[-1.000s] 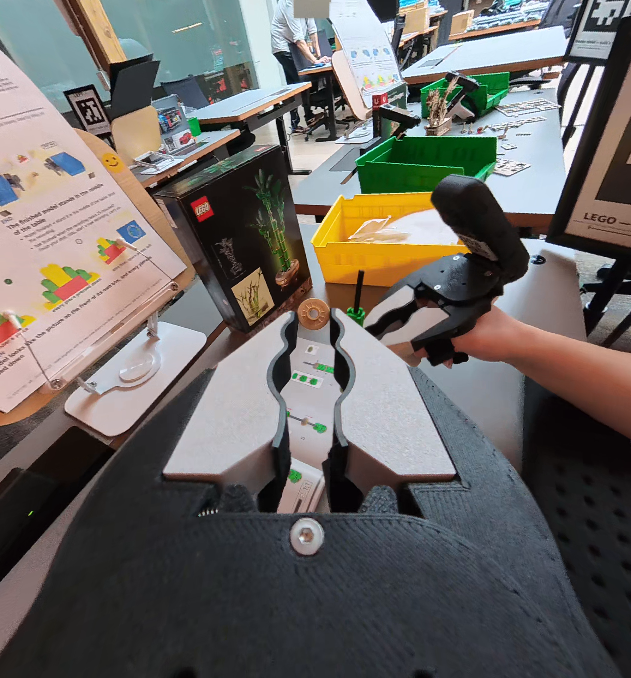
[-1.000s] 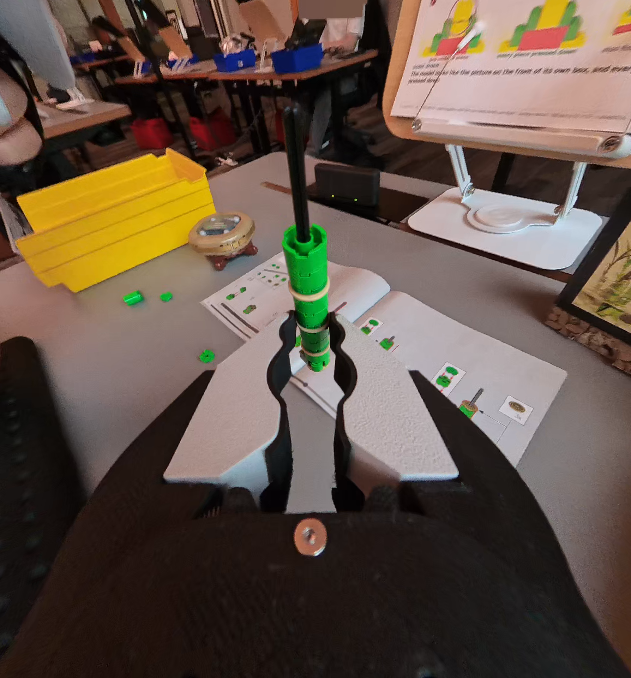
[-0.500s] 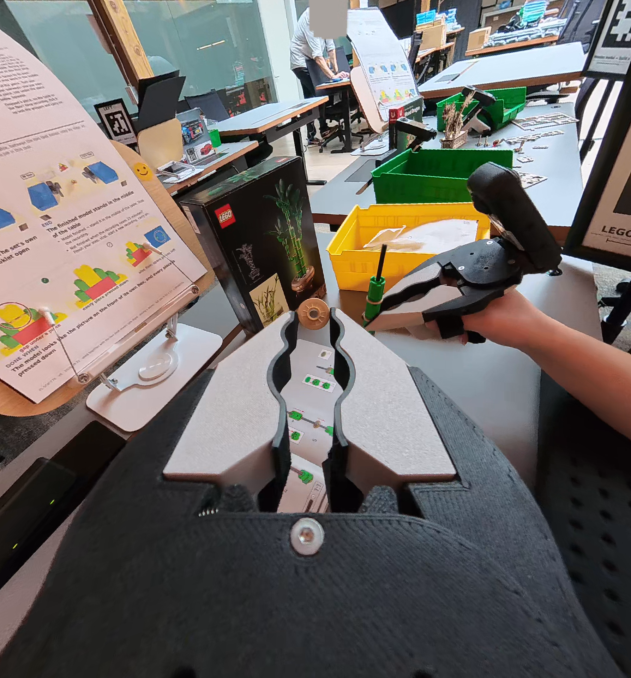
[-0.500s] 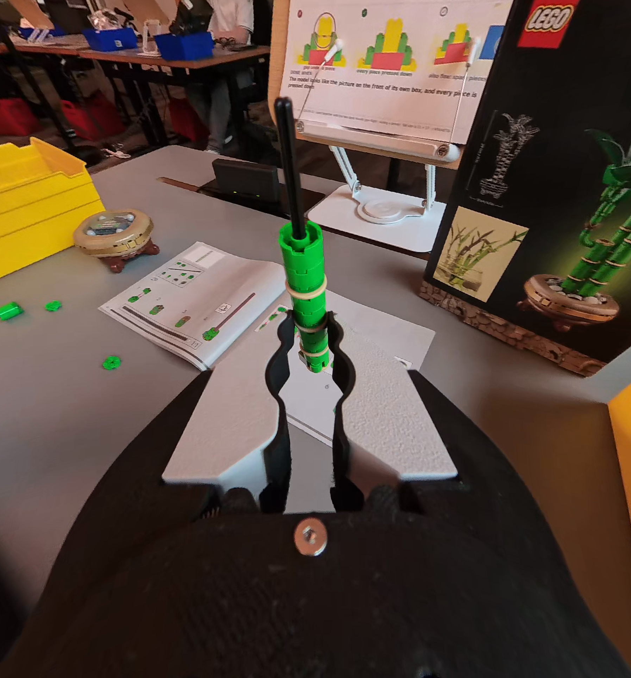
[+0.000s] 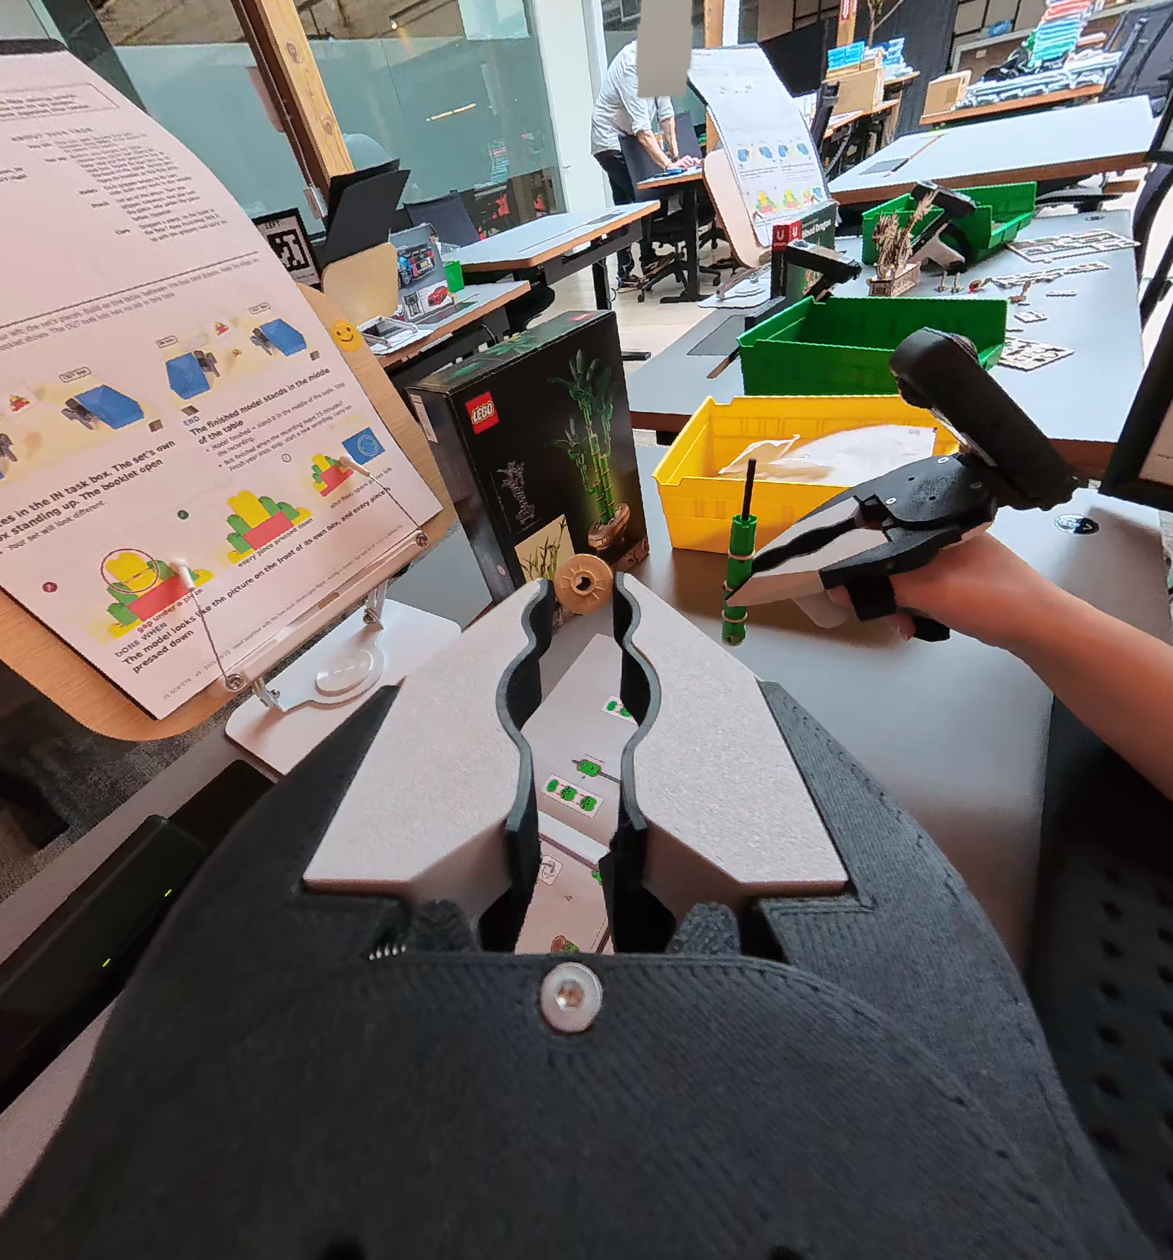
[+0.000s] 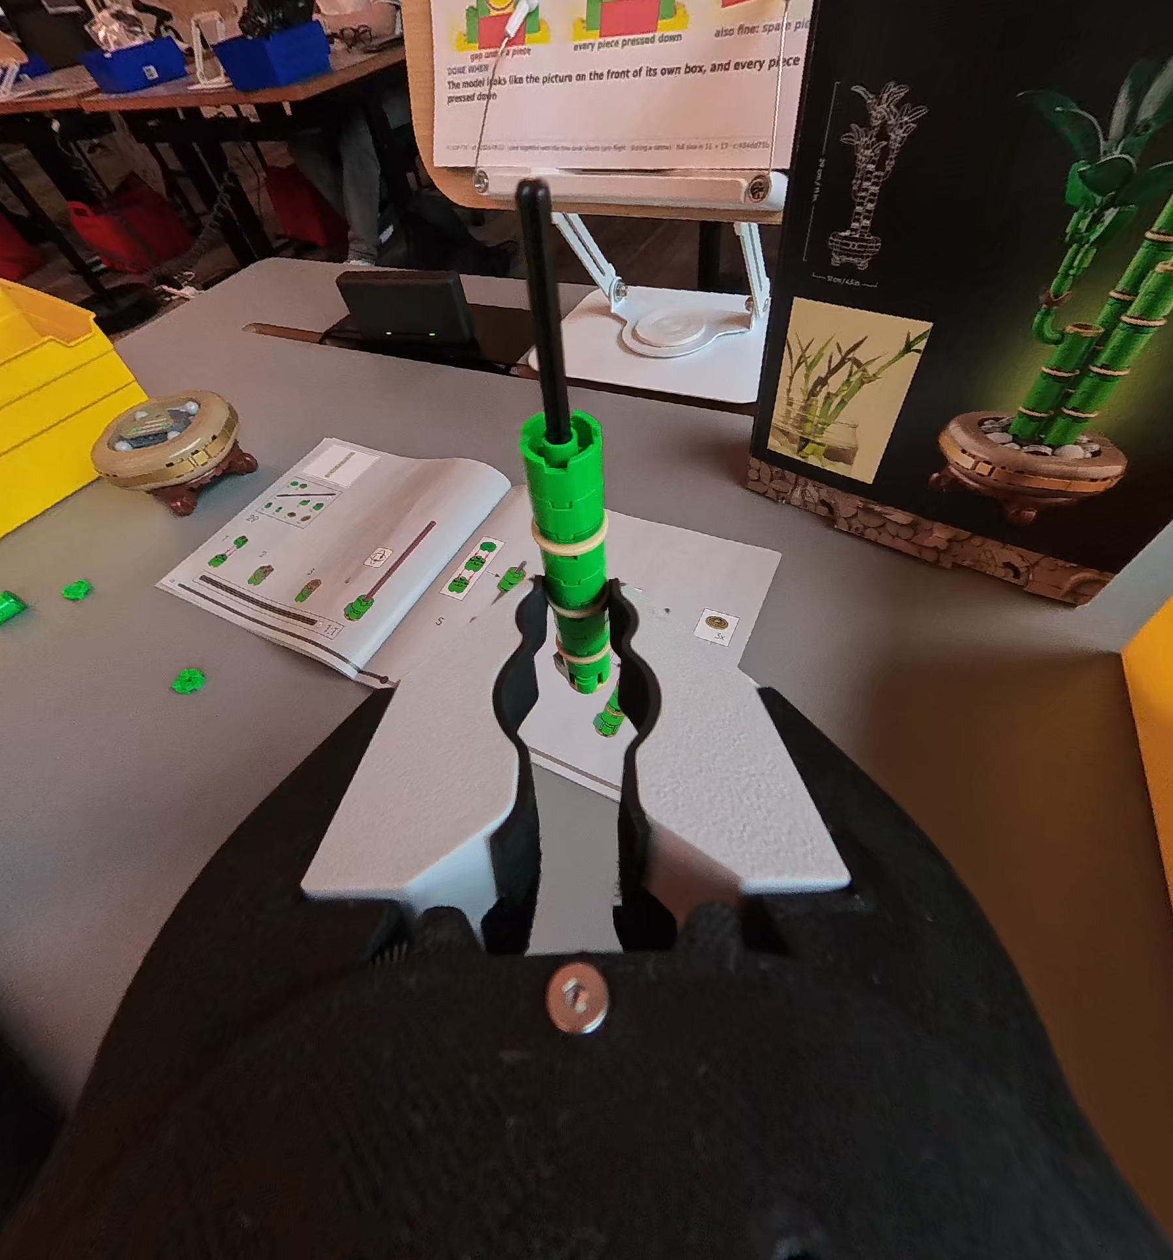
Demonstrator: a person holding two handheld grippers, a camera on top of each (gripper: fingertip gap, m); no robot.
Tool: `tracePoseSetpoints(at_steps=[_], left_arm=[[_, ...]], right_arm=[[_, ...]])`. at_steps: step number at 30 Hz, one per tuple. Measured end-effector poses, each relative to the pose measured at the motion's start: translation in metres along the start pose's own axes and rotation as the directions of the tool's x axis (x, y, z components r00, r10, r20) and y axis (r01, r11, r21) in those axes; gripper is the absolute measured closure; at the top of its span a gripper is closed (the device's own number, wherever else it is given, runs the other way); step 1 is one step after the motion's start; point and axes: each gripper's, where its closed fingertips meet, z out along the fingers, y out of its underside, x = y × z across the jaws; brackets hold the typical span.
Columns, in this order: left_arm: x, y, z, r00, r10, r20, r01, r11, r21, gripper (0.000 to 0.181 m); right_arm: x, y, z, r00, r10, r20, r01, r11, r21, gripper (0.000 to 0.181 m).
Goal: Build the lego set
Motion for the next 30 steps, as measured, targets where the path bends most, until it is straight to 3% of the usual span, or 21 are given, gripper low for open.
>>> tracePoseSetpoints(at_steps=[30], left_arm=[[0.0040,-0.0050,-0.0012,1.000,0.011,-0.014,-0.011,1.000,0.016,0.165]], right_arm=[[0.0009,0.0076,0.0046,0.999,0.024,0.024,-0.023,0.999,-0.033,0.165]])
